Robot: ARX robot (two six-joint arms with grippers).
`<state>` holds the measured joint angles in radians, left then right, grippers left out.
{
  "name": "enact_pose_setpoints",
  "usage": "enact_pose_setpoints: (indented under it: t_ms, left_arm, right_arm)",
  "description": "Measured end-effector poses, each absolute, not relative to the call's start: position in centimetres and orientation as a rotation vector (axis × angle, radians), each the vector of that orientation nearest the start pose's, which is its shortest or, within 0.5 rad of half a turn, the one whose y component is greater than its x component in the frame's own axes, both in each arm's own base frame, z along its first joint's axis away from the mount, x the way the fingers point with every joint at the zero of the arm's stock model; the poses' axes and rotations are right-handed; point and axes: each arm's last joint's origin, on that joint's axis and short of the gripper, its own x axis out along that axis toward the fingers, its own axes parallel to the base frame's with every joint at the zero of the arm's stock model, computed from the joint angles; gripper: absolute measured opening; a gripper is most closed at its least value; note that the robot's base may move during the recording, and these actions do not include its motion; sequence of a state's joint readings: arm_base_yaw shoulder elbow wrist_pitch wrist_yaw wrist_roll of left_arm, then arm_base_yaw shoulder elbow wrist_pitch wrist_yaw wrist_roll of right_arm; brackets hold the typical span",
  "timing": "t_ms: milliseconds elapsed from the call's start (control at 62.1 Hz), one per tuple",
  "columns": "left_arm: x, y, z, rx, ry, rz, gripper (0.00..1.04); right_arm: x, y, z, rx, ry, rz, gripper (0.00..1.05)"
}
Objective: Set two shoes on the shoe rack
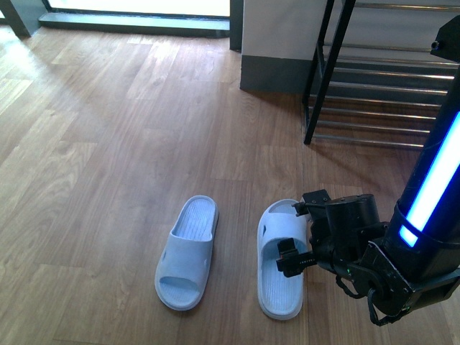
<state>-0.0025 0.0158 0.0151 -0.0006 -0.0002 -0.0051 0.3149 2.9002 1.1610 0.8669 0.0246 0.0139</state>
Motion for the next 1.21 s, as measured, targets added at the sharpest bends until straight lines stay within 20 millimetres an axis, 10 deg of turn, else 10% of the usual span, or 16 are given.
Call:
enact_pose_setpoints:
  t_ms: [402, 740, 1207]
  left_arm:
    - [9.8, 0.0, 16.7, -0.005, 0.001, -0.002, 0.95]
    - [9.8, 0.0, 16.7, -0.005, 0.001, -0.002, 0.95]
    - [9.8, 0.0, 16.7, -0.005, 0.001, -0.002, 0.95]
  right_arm:
    - [33.8, 11.2, -16.4, -0.116, 0.877, 0.271, 0.02]
    - [32.6, 10.4, -15.3, -0.091, 0.85, 0.223, 0.01]
    - [28.6, 4.6, 0.0, 0.037, 0.649, 0.122, 0.01]
